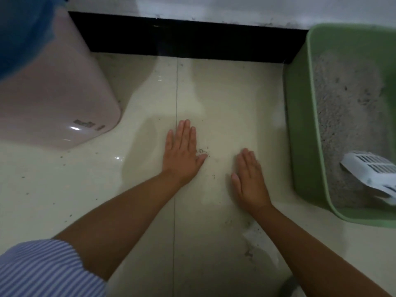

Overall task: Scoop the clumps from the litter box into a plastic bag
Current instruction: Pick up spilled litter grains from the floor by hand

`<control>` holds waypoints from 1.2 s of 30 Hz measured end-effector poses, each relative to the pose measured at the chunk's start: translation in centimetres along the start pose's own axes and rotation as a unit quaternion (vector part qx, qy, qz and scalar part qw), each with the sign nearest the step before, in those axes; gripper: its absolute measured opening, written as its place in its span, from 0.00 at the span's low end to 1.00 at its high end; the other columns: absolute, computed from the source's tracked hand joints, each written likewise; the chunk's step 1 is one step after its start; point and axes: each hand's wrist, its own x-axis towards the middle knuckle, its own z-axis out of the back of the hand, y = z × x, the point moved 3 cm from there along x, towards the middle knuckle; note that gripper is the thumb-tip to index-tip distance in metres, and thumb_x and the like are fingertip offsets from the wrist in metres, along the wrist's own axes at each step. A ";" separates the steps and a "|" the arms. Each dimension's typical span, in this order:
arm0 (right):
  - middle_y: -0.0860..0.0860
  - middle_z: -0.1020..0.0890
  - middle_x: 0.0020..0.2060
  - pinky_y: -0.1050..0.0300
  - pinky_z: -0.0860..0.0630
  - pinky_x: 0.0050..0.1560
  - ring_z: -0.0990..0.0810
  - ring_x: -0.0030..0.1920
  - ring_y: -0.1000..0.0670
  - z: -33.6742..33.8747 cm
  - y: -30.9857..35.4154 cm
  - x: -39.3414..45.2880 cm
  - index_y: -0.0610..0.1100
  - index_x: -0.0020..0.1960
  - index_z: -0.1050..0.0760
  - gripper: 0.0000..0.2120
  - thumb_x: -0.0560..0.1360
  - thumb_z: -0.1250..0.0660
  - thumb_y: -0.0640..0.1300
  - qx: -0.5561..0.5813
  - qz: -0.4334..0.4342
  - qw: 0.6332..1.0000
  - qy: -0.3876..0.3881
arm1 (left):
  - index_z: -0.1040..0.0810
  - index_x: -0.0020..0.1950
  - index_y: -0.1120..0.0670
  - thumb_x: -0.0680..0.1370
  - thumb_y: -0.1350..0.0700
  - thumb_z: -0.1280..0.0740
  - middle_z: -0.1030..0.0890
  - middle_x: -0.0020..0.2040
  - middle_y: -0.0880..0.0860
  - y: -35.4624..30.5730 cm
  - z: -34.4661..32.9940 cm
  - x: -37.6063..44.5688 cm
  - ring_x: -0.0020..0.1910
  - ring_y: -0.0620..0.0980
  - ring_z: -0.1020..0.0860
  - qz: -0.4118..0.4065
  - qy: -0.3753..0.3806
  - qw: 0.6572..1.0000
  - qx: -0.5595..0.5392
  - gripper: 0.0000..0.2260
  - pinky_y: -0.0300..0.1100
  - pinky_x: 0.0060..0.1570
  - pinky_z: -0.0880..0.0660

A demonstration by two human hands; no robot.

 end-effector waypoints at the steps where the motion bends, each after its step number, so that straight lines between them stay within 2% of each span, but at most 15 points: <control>1: 0.32 0.28 0.63 0.58 0.53 0.70 0.41 0.67 0.42 -0.4 0.6 0.3 0.34 0.67 0.38 0.29 0.80 0.61 0.54 -0.018 0.022 1.000 -0.001 | 0.59 0.76 0.62 0.78 0.38 0.60 0.61 0.77 0.60 0.9 0.2 0.0 0.77 0.56 0.60 -0.006 -0.015 1.000 -0.023 0.36 0.48 0.74 0.61; 4: 0.34 0.26 0.63 0.53 0.48 0.67 0.40 0.66 0.42 -1.0 2.3 1.8 0.36 0.66 0.39 0.29 0.80 0.64 0.55 -0.045 0.061 0.997 -0.011 | 0.34 0.69 0.69 0.79 0.41 0.65 0.34 0.70 0.67 2.9 0.9 -0.2 0.70 0.63 0.34 -0.064 -0.074 0.994 -0.045 0.38 0.46 0.70 0.39; 6: 0.34 0.25 0.62 0.53 0.46 0.67 0.34 0.67 0.38 -1.3 3.6 3.0 0.34 0.65 0.34 0.32 0.80 0.64 0.55 -0.057 0.076 0.995 -0.010 | 0.26 0.62 0.70 0.81 0.45 0.64 0.24 0.62 0.67 4.2 0.6 -0.7 0.61 0.64 0.24 -0.068 -0.069 0.995 -0.033 0.36 0.45 0.64 0.37; 9: 0.36 0.23 0.61 0.53 0.43 0.64 0.24 0.61 0.37 -1.8 5.4 4.5 0.34 0.63 0.29 0.35 0.80 0.65 0.55 -0.079 0.078 0.994 0.009 | 0.24 0.61 0.69 0.82 0.46 0.63 0.23 0.61 0.66 5.8 0.1 -1.6 0.60 0.62 0.23 -0.071 -0.051 0.996 -0.018 0.36 0.45 0.62 0.36; 12: 0.38 0.22 0.60 0.53 0.41 0.64 0.22 0.59 0.39 -2.3 7.0 5.6 0.37 0.64 0.34 0.31 0.80 0.66 0.54 -0.070 0.098 0.992 0.034 | 0.26 0.62 0.69 0.82 0.46 0.63 0.22 0.60 0.67 7.2 -1.0 -2.7 0.61 0.64 0.24 -0.052 -0.041 0.998 -0.020 0.35 0.44 0.64 0.41; 16: 0.42 0.19 0.57 0.55 0.38 0.63 0.19 0.57 0.43 -2.7 8.0 6.1 0.37 0.58 0.23 0.35 0.80 0.66 0.52 -0.098 0.204 0.972 0.060 | 0.37 0.65 0.64 0.81 0.44 0.62 0.22 0.60 0.66 8.4 -1.4 -3.3 0.64 0.56 0.36 -0.039 -0.063 0.995 -0.061 0.28 0.35 0.72 0.58; 19: 0.45 0.18 0.56 0.56 0.27 0.59 0.18 0.56 0.47 -2.0 7.4 5.9 0.40 0.55 0.20 0.36 0.81 0.66 0.50 -0.112 0.288 0.946 0.097 | 0.37 0.64 0.63 0.81 0.44 0.63 0.22 0.59 0.65 8.4 -1.5 -3.4 0.63 0.55 0.36 -0.038 -0.047 0.996 -0.060 0.28 0.35 0.72 0.60; 21: 0.47 0.18 0.56 0.56 0.22 0.53 0.18 0.56 0.49 -1.4 6.8 5.4 0.41 0.57 0.21 0.35 0.81 0.67 0.49 -0.117 0.319 0.931 0.133 | 0.36 0.64 0.63 0.81 0.44 0.63 0.21 0.59 0.64 7.9 -1.3 -3.3 0.63 0.54 0.36 -0.043 -0.057 0.995 -0.063 0.28 0.35 0.72 0.59; 23: 0.48 0.18 0.57 0.59 0.25 0.58 0.20 0.58 0.50 -0.9 6.4 4.9 0.41 0.62 0.29 0.31 0.80 0.68 0.49 -0.121 0.327 0.924 0.158 | 0.37 0.64 0.63 0.82 0.44 0.63 0.22 0.60 0.64 7.2 -1.2 -3.0 0.64 0.54 0.36 -0.056 -0.069 0.994 -0.070 0.28 0.36 0.71 0.56; 26: 0.41 0.21 0.59 0.59 0.42 0.69 0.25 0.63 0.44 0.4 5.2 4.8 0.38 0.64 0.37 0.27 0.81 0.65 0.52 -0.113 0.289 0.940 0.139 | 0.35 0.65 0.64 0.81 0.44 0.63 0.22 0.60 0.64 5.7 -1.4 -2.4 0.65 0.60 0.31 -0.101 -0.055 0.992 -0.057 0.30 0.38 0.69 0.50; 29: 0.34 0.22 0.58 0.64 0.55 0.72 0.30 0.63 0.38 2.2 2.8 5.3 0.34 0.63 0.36 0.26 0.81 0.61 0.52 -0.076 0.184 0.978 0.057 | 0.25 0.62 0.66 0.81 0.43 0.63 0.21 0.60 0.64 4.1 -1.3 -1.8 0.59 0.60 0.22 -0.113 -0.019 0.993 -0.026 0.36 0.42 0.64 0.42; 31: 0.31 0.25 0.59 0.62 0.50 0.73 0.31 0.64 0.34 2.9 1.1 5.2 0.29 0.63 0.33 0.27 0.80 0.55 0.51 -0.060 0.104 0.992 0.026 | 0.31 0.68 0.66 0.78 0.39 0.65 0.30 0.69 0.64 2.5 -0.7 -1.5 0.68 0.61 0.30 -0.112 -0.043 0.992 -0.045 0.40 0.40 0.69 0.49; 33: 0.31 0.32 0.66 0.56 0.47 0.72 0.33 0.68 0.33 3.1 -0.4 4.5 0.28 0.67 0.35 0.34 0.74 0.54 0.53 -0.057 0.023 0.998 0.029 | 0.50 0.76 0.63 0.68 0.37 0.70 0.50 0.77 0.60 1.0 -0.8 -1.2 0.77 0.56 0.51 -0.123 -0.027 0.991 -0.040 0.44 0.37 0.70 0.64; 34: 0.34 0.37 0.70 0.56 0.51 0.71 0.39 0.72 0.35 3.0 -1.0 4.0 0.29 0.70 0.40 0.38 0.71 0.58 0.56 -0.046 -0.013 0.998 0.048 | 0.56 0.77 0.61 0.65 0.38 0.72 0.56 0.77 0.58 0.3 -1.0 -1.1 0.77 0.53 0.57 -0.125 -0.008 0.991 -0.036 0.45 0.36 0.69 0.67; 36: 0.36 0.44 0.73 0.57 0.57 0.72 0.48 0.75 0.39 3.0 -2.1 3.4 0.31 0.72 0.46 0.41 0.70 0.61 0.58 -0.009 -0.076 0.996 0.056 | 0.60 0.77 0.59 0.62 0.39 0.74 0.60 0.77 0.56 -0.8 -1.2 -0.9 0.77 0.51 0.60 -0.138 0.009 0.990 -0.025 0.46 0.38 0.69 0.67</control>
